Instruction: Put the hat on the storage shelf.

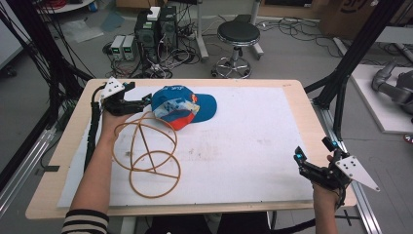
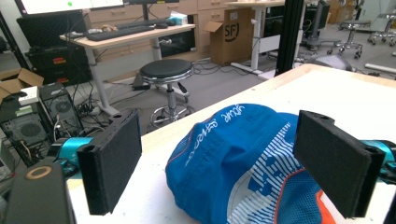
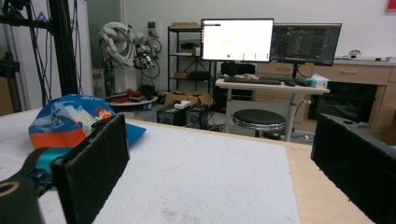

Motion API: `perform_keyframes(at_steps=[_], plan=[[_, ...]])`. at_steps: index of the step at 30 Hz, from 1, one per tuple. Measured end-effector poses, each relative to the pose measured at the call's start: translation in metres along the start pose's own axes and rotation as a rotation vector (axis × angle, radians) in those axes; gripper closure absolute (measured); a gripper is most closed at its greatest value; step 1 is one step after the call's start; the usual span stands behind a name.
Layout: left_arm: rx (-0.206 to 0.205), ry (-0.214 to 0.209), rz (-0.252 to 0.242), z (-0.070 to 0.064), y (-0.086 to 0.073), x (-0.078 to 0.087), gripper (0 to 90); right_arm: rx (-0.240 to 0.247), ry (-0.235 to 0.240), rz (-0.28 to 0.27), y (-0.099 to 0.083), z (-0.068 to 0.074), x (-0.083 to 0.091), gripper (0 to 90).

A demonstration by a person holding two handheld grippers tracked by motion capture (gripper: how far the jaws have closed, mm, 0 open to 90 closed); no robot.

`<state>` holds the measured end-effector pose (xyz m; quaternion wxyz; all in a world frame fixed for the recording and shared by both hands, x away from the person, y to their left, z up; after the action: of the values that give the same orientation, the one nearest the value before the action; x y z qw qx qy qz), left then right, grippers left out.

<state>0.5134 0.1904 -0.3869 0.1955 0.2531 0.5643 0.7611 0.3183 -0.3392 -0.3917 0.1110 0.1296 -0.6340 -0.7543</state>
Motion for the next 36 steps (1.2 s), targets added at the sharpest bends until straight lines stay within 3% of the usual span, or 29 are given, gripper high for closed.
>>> perform_keyframes(at_steps=[6,12,17,23,31,36], plan=[[0.006,-0.034,-0.014,-0.006,-0.007,-0.012,15.7,0.007,-0.003,-0.001,0.000,-0.001,0.004,4.1],[-0.015,-0.059,-0.039,-0.014,-0.010,-0.024,15.6,0.015,-0.016,0.009,-0.001,-0.002,0.008,4.1],[0.016,-0.076,-0.068,-0.019,-0.013,-0.035,15.7,0.016,-0.026,0.015,-0.002,-0.003,0.012,4.1],[0.006,-0.085,-0.047,-0.028,-0.020,-0.047,15.6,0.018,-0.036,0.015,-0.003,-0.006,0.015,4.1],[0.000,-0.076,0.004,-0.027,-0.030,-0.057,15.6,0.014,-0.040,0.018,-0.003,-0.009,0.016,4.1],[0.035,-0.077,0.038,-0.023,-0.040,-0.063,15.6,0.015,-0.044,0.018,-0.003,-0.009,0.017,4.1]])
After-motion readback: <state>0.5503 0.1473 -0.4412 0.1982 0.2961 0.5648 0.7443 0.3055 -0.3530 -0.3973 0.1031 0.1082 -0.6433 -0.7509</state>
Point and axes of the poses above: each handheld gripper's, and its own axes: x roughly backward along the jaws, y roughly out of its top, z roughly to its left, the point moved 8 cm from there along -x, roughly forward along the jaws, and after that the axes turned 10 degrees about -x, right-handed, at the moved point
